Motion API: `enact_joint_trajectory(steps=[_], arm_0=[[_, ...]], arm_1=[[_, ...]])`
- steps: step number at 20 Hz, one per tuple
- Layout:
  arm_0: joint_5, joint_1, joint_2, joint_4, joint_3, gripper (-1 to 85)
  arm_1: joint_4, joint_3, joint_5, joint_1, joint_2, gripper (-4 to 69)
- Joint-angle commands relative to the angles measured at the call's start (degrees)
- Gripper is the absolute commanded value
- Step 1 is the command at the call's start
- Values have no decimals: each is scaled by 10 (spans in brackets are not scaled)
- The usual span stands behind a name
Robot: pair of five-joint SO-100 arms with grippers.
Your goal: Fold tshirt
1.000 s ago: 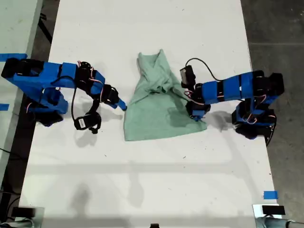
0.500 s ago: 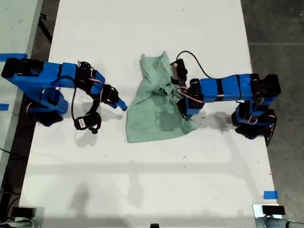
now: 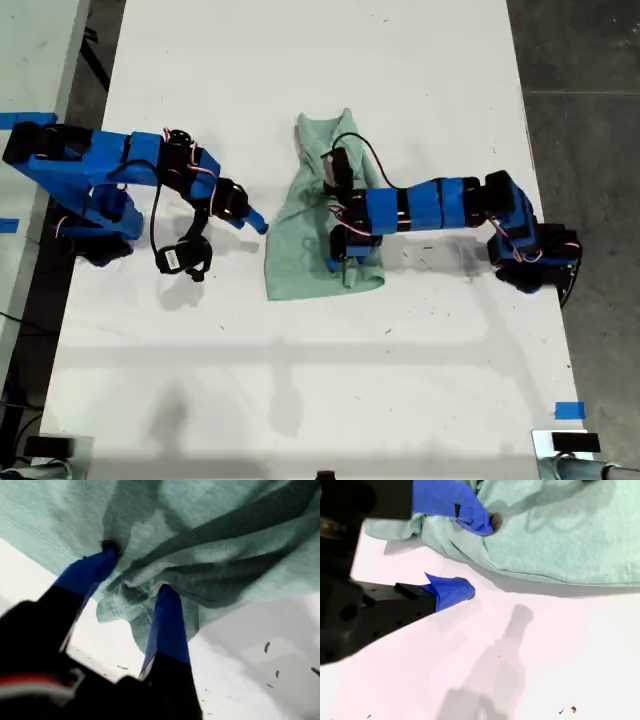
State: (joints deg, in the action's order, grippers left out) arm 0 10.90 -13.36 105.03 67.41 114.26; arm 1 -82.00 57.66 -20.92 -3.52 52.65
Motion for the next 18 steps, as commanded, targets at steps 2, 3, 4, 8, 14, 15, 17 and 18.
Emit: enact_joint_trajectory(steps=[2, 3, 4, 8, 14, 15, 17, 18], arm_0=[[-3, 2, 7, 4, -25, 204], [-4, 2, 7, 6, -25, 212], [-6, 2, 7, 10, -25, 217], [-23, 13, 7, 32, -37, 224], [-96, 52, -2, 46, -47, 225], [-105, 58, -9, 47, -56, 222], [-122, 68, -45, 57, -92, 220], [-122, 69, -73, 59, -118, 226]], arm_1=[[-98, -142, -24, 12, 47, 333], [-123, -149, -31, 6, 79, 323], [-129, -123, -39, 0, 130, 315], [-133, -4, -71, -27, 314, 289], [-130, 187, -73, -70, 441, 270], [-129, 205, -73, -74, 449, 268], [-128, 229, -75, -80, 462, 264], [-127, 239, -75, -83, 468, 262]])
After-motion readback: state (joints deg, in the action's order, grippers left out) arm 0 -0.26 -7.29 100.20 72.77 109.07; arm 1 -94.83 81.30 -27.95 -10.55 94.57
